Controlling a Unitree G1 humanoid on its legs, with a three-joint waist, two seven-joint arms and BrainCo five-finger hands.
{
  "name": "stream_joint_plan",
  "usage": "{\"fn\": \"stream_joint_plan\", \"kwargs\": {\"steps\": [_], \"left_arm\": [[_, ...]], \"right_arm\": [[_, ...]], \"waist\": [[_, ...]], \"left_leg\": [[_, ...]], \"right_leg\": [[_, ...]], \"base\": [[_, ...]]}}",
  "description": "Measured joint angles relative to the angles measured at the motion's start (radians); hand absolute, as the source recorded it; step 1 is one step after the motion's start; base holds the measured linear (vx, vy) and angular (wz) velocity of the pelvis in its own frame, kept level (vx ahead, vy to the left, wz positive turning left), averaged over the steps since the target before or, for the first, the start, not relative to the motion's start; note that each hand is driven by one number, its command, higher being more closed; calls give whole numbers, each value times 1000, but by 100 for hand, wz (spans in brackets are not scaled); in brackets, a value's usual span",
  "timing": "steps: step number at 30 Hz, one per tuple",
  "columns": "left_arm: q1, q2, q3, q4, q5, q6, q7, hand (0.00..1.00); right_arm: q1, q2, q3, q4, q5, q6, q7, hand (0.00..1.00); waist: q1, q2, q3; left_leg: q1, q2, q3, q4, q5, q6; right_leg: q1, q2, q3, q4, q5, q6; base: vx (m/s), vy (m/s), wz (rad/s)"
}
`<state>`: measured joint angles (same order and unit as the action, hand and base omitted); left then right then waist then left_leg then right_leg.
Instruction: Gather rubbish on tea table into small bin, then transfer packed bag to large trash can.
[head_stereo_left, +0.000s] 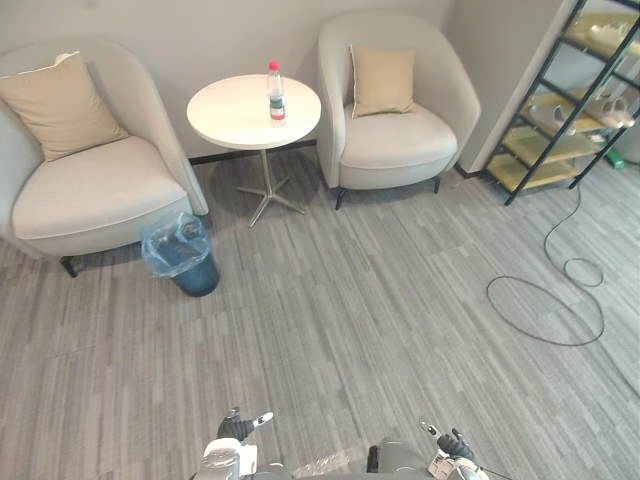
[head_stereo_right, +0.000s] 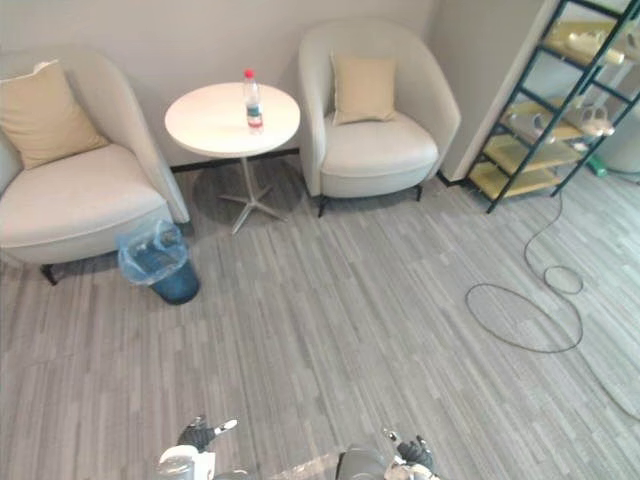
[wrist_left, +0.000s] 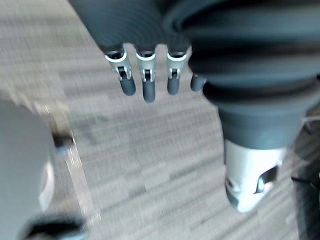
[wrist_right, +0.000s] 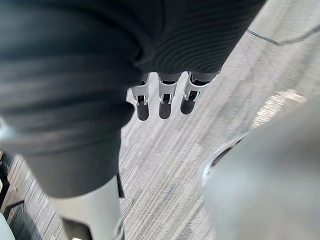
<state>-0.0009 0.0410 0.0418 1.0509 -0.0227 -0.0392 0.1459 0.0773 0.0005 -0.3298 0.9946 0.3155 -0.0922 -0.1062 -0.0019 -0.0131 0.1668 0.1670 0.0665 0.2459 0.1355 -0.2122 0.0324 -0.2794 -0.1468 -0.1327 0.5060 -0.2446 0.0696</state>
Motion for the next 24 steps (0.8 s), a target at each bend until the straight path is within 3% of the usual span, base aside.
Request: {"fn": "stream_joint_plan", "kwargs": {"steps": [1, 2, 5, 6, 7, 9, 11, 13, 15, 17, 18, 19, 21, 22, 24], "left_arm": [[-3, 3, 2, 7, 0, 3, 2, 0], [-4, 12, 9, 14, 0, 2, 3, 0], [-7, -34, 58, 30, -1, 1, 5, 0], [-7, -39, 62, 29, -2, 2, 5, 0], [-17, -57, 107, -2, -9, 1, 3, 0], [-18, -70, 131, -33, -20, -1, 3, 0], [-17, -71, 128, -57, -22, -2, 4, 0], [-20, -80, 122, -63, -22, -5, 4, 0], [-27, -85, 115, -76, -22, -16, 4, 0], [-29, -87, 107, -78, -22, -20, 4, 0], [-29, -87, 93, -77, -22, -20, 4, 0], [-29, -85, 85, -76, -22, -20, 3, 0], [-39, -65, 77, -57, -21, -20, 4, 0], [-44, -52, 77, -56, -21, -16, 4, 0], [-46, -52, 73, -45, -21, -14, 3, 0]], "right_arm": [[-1, 0, 3, 2, -2, -2, 1, 0], [4, 3, 11, 6, 0, -1, 2, 0], [-16, -26, 13, 8, -12, -3, 3, 0], [-16, -26, 14, 5, -11, -3, 2, 0], [-14, -26, 21, 2, -10, -3, -4, 0], [-9, -30, 30, 3, -10, -1, -9, 0], [0, -30, 54, 2, -8, -3, -16, 0], [1, -27, 55, 1, -1, -3, -22, 0], [1, -25, 55, 0, -1, -2, -29, 0], [1, -24, 55, 0, -2, -2, -36, 0], [2, -24, 54, 1, -5, -2, -40, 0], [2, -27, 54, 8, -13, -1, -43, 0], [2, -7, 59, 18, -29, 2, -45, 0], [1, 8, 60, 17, -42, 3, -42, 0], [1, 4, 60, 9, -43, 3, -39, 0]], "waist": [[-1, -6, 0], [-1, -30, -3], [-4, 44, 2], [-8, 50, 3], [-15, 50, 17], [-2, 42, 33], [8, 38, 38], [9, 35, 38], [13, 34, 39], [14, 33, 39], [16, 33, 39], [27, 32, 39], [37, -9, 21], [42, -36, 10], [53, -34, 11]], "left_leg": [[11, -1, -14, -3, -9, -21], [28, -11, -34, -3, -25, -56], [42, 62, -79, 41, -33, -99], [23, 72, -92, 84, -33, -100], [-112, 124, -124, 396, -5, -137], [-209, 180, -116, 622, 44, -139], [-272, 208, -74, 731, 24, -140], [-335, 218, -9, 711, 0, -121], [-396, 195, 50, 571, -7, -109], [-408, 134, 74, 361, 7, -109], [-400, 83, 68, 192, 74, -109], [-371, 41, 36, 78, 213, -84], [-343, -9, 57, 59, 196, -42], [-350, -20, 76, 110, 137, -29], [-299, -25, 101, 125, 83, -22]], "right_leg": [[-5, 13, 30, -118, 88, -12], [4, 11, 56, -191, 230, -11], [18, 56, 7, -118, 143, -54], [30, 59, -7, -121, 132, -59], [99, 73, -43, -151, 90, -61], [165, 90, -58, -179, 67, -86], [234, 92, -76, -204, 48, -94], [291, 89, -88, -254, 43, -83], [337, 78, -102, -312, 49, -60], [366, 57, -108, -341, 52, -49], [387, 45, -107, -351, 43, -28], [406, 38, -89, -356, 27, -2], [424, 0, -49, -377, 30, 25], [424, -28, -14, -361, 38, 32], [381, -48, 28, -199, 34, 44]], "base": [[256, -209, 23], [275, -225, 23], [300, -274, 14], [323, -365, 64], [304, -361, 63], [209, -225, 34], [233, -116, 7], [248, -81, 15], [296, 39, 18], [391, 126, 13], [328, 167, -7], [502, 249, -17], [449, 180, -13], [457, 169, -10], [449, 220, -30]]}}
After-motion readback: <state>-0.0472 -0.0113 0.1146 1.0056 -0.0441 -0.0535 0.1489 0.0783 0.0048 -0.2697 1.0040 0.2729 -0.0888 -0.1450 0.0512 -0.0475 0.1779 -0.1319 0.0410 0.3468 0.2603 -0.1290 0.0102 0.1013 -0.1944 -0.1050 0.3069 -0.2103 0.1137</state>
